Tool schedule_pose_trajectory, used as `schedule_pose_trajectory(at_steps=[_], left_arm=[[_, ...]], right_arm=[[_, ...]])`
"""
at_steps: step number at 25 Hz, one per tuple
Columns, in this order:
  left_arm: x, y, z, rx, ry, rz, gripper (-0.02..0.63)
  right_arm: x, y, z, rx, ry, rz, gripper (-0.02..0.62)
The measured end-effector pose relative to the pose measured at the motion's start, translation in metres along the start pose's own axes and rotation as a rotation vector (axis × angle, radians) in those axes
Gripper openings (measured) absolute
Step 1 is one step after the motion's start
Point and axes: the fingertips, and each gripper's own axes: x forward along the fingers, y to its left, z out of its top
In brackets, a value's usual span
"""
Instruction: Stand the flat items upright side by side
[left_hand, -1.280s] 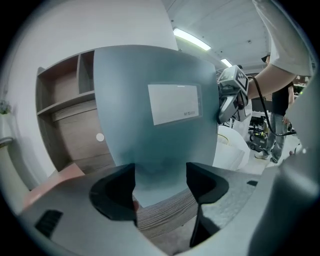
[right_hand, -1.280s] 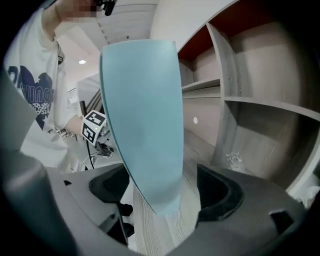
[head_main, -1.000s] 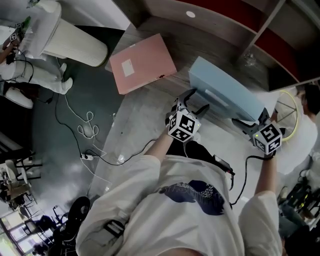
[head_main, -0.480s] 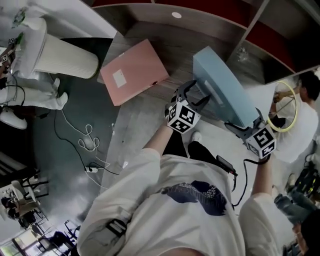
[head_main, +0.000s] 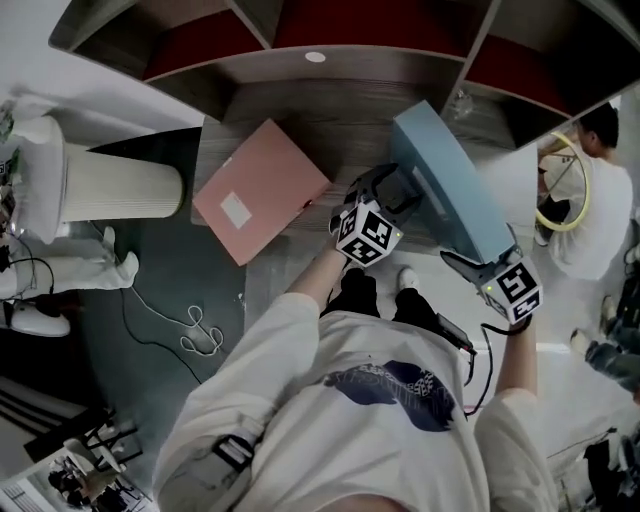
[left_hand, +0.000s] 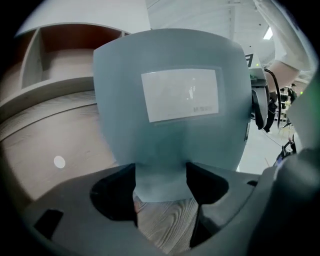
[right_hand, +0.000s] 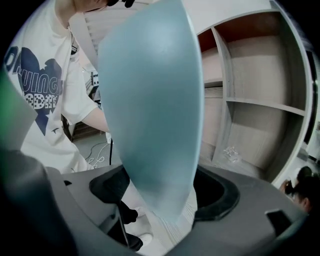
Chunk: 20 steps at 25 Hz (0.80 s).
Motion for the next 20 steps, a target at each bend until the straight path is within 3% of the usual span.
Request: schedule_pose_trajectory(at_steps=[12, 20], left_arm=[[0.010, 0.005, 0.007, 0.216, -0.008, -0.195, 0.313], [0.015, 0.007, 0.015, 0.307, -0.002, -0.250, 0.313]], right_arm=[[0.012, 0.010, 0.007, 0.192, -0.085, -0.239, 0.390], [0.015, 0.016, 0.015, 0.272, -0.157, -0.327, 0.390]])
